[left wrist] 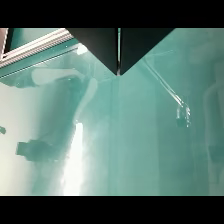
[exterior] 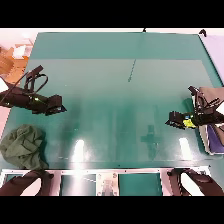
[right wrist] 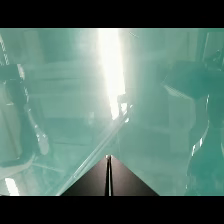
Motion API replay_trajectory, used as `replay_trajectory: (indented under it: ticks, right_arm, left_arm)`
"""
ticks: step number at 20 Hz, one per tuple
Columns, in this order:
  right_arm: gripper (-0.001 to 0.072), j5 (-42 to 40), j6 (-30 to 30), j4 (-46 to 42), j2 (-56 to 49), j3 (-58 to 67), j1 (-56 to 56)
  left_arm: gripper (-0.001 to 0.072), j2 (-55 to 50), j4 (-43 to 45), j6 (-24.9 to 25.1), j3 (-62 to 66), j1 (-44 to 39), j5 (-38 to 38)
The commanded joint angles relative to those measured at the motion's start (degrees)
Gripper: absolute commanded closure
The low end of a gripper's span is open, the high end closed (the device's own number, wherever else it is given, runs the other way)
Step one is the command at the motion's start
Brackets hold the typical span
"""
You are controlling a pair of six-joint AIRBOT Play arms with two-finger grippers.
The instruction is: Fold the shirts.
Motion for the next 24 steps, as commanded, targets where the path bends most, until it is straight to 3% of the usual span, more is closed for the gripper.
replay_trajectory:
  ticks: [1, 3, 7, 8, 9, 10, 11, 17, 18, 19, 20, 24]
  right_arm:
    - [0.0697, 0.04, 0.02, 0.04, 0.04, -0.02, 0.07]
    - [0.0697, 0.04, 0.02, 0.07, 0.04, -0.02, 0.07]
    - [0.0697, 0.04, 0.02, 0.04, 0.07, -0.02, 0.07]
    - [0.0697, 0.04, 0.02, 0.07, 0.07, -0.02, 0.07]
    - [0.0697, 0.04, 0.02, 0.07, 0.04, -0.02, 0.07]
    - [0.0697, 0.04, 0.02, 0.04, 0.04, -0.02, 0.07]
    - [0.0697, 0.04, 0.02, 0.04, 0.04, -0.02, 0.07]
    - [0.0697, 0.04, 0.02, 0.04, 0.04, -0.02, 0.07]
    - [0.0697, 0.04, 0.02, 0.07, 0.04, -0.02, 0.07]
    - [0.0697, 0.04, 0.02, 0.07, 0.04, -0.02, 0.07]
    - [0.0696, 0.04, 0.02, 0.04, 0.04, -0.02, 0.07]
    - [0.0697, 0.04, 0.02, 0.07, 0.04, -0.02, 0.07]
  left_arm:
    - [0.0683, 0.04, 0.5, -1.81, -0.02, -0.02, -1.09]
    - [0.0684, 0.04, 7.89, -5.99, -0.02, -0.02, -6.05]
    - [0.0681, 0.04, 48.61, -13.97, -0.07, -0.02, -19.04]
    - [0.0448, 0.04, 53.57, -14.88, -0.28, 0.04, -18.67]
    - [0.0041, 0.04, 53.81, -14.95, -1.22, 0.55, -16.35]
    - [0.0009, -0.02, 52.7, -16.13, -3.26, 1.55, -12.9]
    - [0.0048, -0.22, 51.87, -16.06, -5.86, 2.64, -9.92]
    - [0.0051, -5.11, 50.99, -15.8, -20.13, 14.12, 1.9]
    - [0.0167, -6.25, 50.86, -15.26, -20.06, 14.67, 3.34]
    - [0.0541, -6.91, 50.51, -13.66, -19.58, 14.64, 4.63]
    - [0.0682, -7.37, 48.59, -11.1, -18.71, 14.64, 5.53]
    - [0.0684, -7.39, 31.08, -3.04, -9.35, 14.58, 3.34]
